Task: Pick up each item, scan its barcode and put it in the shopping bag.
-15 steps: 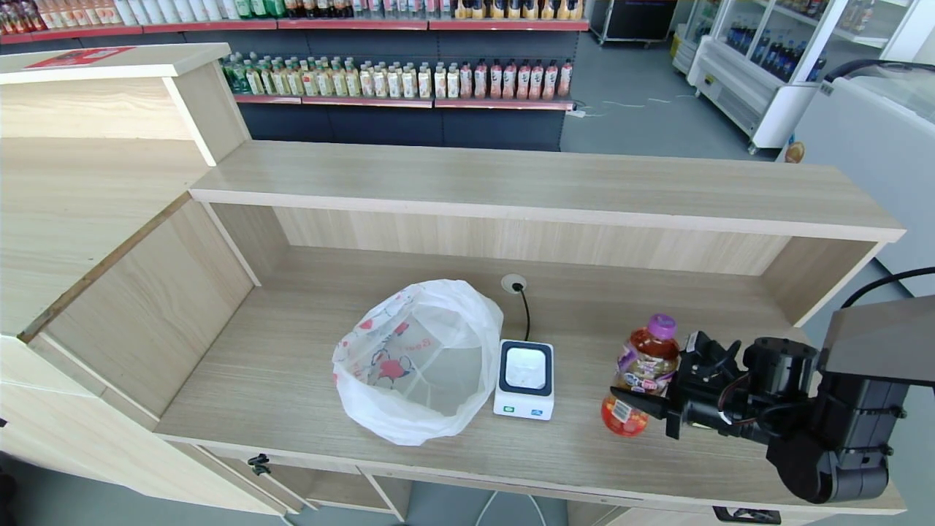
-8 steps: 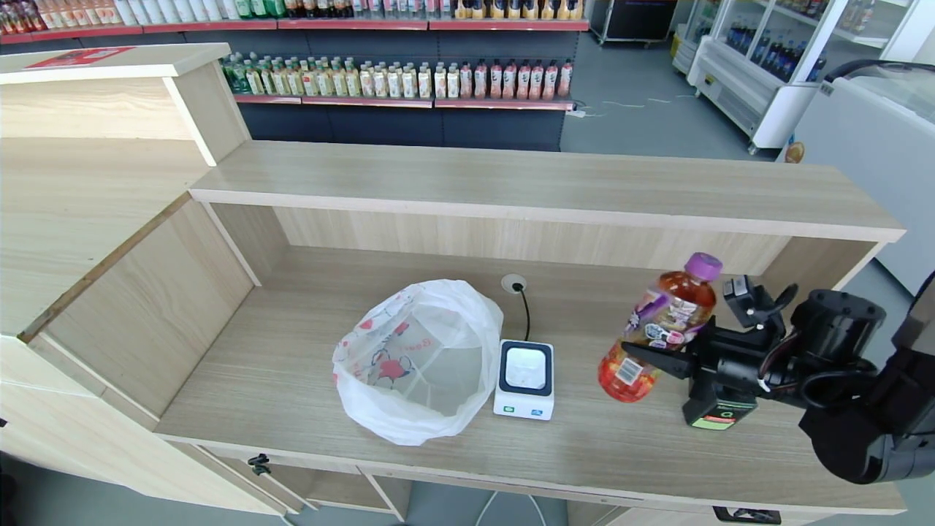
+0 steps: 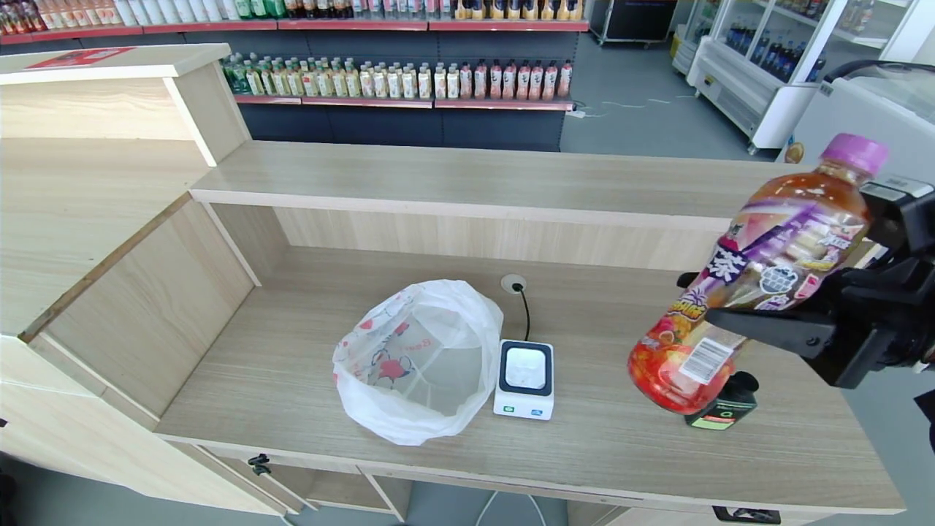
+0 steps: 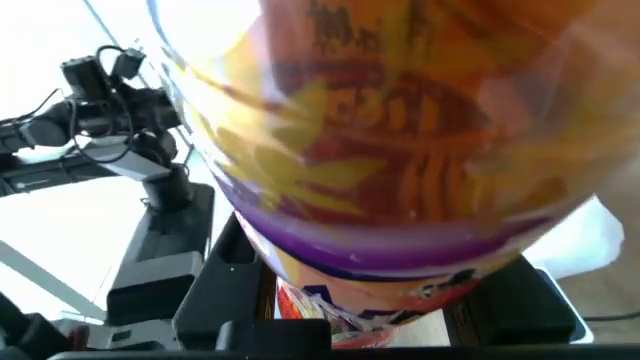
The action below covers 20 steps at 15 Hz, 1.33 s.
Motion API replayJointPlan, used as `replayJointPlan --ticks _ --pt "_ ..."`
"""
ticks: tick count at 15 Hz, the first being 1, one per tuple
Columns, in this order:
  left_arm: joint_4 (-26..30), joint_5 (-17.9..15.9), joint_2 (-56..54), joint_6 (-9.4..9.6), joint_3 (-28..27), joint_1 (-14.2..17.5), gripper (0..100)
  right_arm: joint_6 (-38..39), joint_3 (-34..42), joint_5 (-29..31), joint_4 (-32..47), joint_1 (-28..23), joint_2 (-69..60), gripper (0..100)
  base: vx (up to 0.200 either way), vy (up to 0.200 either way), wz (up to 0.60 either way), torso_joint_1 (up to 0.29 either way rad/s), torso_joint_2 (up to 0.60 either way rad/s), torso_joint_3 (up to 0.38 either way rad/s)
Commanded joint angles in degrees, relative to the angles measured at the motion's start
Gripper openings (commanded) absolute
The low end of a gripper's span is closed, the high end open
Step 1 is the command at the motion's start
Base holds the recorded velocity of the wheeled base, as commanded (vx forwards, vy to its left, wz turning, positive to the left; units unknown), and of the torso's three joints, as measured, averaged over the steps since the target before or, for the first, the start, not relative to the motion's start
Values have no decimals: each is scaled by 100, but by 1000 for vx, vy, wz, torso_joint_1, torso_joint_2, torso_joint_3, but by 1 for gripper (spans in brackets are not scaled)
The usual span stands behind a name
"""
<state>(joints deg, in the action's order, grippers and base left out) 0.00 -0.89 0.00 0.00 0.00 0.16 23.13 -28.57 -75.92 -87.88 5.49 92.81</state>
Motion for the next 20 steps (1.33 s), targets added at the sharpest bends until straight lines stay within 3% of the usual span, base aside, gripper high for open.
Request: replayJointPlan --ticks 1,8,20 --pt "0 1 0 0 0 2 100 342 -25 -221 -1 137 -676 0 0 0 0 0 0 0" --pt "0 10 0 0 0 2 100 1159 -166 -291 8 1042 -1256 0 0 0 0 0 0 0" --pt "0 1 9 0 0 2 100 2337 -192 -300 8 1737 -1678 0 0 0 0 0 0 0"
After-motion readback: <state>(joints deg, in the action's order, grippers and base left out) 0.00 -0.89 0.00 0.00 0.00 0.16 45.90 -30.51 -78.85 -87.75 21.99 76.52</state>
